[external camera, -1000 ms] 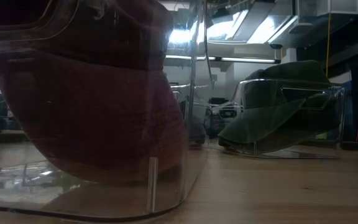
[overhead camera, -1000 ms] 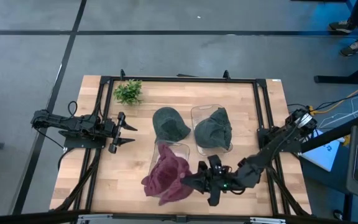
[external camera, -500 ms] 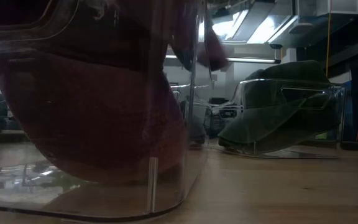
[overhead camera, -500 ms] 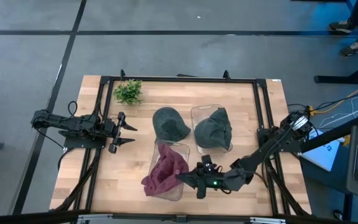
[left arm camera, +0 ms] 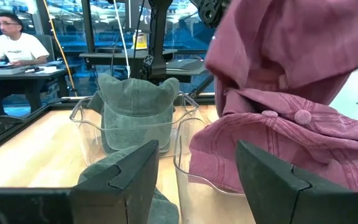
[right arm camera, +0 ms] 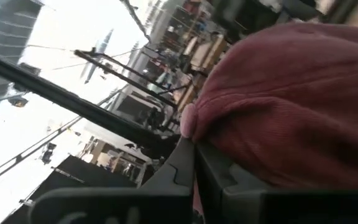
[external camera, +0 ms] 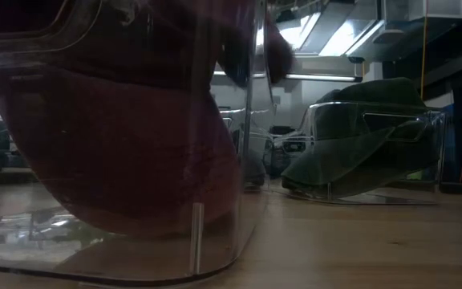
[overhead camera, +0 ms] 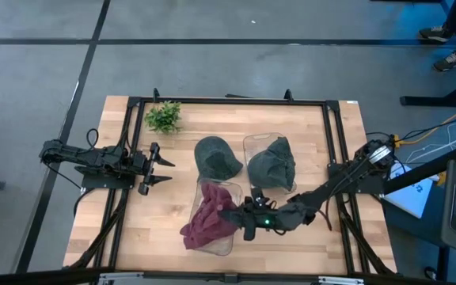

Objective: Pick & Place hat
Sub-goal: Put the red cap into the left transparent bin

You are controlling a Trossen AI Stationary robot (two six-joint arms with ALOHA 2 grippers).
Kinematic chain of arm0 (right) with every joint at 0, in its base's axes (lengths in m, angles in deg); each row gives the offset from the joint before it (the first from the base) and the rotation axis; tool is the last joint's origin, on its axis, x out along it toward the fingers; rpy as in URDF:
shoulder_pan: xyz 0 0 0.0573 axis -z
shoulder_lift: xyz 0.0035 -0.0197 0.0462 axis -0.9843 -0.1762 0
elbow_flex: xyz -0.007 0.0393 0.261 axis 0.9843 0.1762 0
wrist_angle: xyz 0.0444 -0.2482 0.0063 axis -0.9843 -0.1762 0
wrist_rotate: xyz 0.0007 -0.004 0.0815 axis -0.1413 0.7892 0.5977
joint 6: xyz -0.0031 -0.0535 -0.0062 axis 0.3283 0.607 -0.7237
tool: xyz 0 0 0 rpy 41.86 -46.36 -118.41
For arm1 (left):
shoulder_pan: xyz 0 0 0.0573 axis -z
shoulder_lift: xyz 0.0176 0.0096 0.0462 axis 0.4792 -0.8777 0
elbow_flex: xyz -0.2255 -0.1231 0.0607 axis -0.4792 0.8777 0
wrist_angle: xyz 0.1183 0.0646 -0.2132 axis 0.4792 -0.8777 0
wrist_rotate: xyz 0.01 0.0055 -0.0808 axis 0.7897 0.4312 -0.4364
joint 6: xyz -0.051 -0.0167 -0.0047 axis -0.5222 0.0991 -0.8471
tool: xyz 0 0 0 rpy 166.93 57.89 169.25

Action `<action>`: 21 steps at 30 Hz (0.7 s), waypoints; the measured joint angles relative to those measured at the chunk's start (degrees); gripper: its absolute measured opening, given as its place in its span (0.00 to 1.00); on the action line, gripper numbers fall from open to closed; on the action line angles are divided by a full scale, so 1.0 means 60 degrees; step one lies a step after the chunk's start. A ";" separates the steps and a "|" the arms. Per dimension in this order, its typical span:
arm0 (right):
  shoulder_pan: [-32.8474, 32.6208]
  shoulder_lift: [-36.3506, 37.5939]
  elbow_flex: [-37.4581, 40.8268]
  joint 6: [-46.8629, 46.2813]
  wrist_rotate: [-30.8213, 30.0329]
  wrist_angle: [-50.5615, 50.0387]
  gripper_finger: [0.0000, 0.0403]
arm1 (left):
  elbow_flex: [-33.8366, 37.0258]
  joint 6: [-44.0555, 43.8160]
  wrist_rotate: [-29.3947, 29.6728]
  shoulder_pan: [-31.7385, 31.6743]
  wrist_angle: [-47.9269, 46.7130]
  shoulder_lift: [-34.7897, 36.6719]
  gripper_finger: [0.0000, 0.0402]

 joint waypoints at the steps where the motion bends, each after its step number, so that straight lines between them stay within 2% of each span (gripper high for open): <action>1: 0.0041 0.0000 -0.0096 0.0205 0.0126 0.0075 0.01 | -0.0003 -0.0003 0.0003 0.0000 0.0000 0.0003 0.52; 8: 0.0141 -0.0196 -0.0274 0.0777 0.0832 0.0309 0.01 | 0.0000 0.0000 0.0000 0.0000 0.0000 0.0000 0.52; 15: 0.0144 -0.1477 -0.0266 0.0530 0.1504 0.2083 0.01 | -0.0003 0.0000 0.0001 0.0000 0.0000 0.0001 0.52; 18: 0.0161 -0.1701 -0.0259 0.0362 0.1460 0.2368 0.01 | -0.0003 0.0000 0.0003 -0.0003 0.0000 0.0000 0.52; 21: 0.0174 -0.1712 -0.0259 0.0553 0.0865 0.2344 0.02 | -0.0002 0.0000 0.0004 0.0000 0.0000 0.0000 0.52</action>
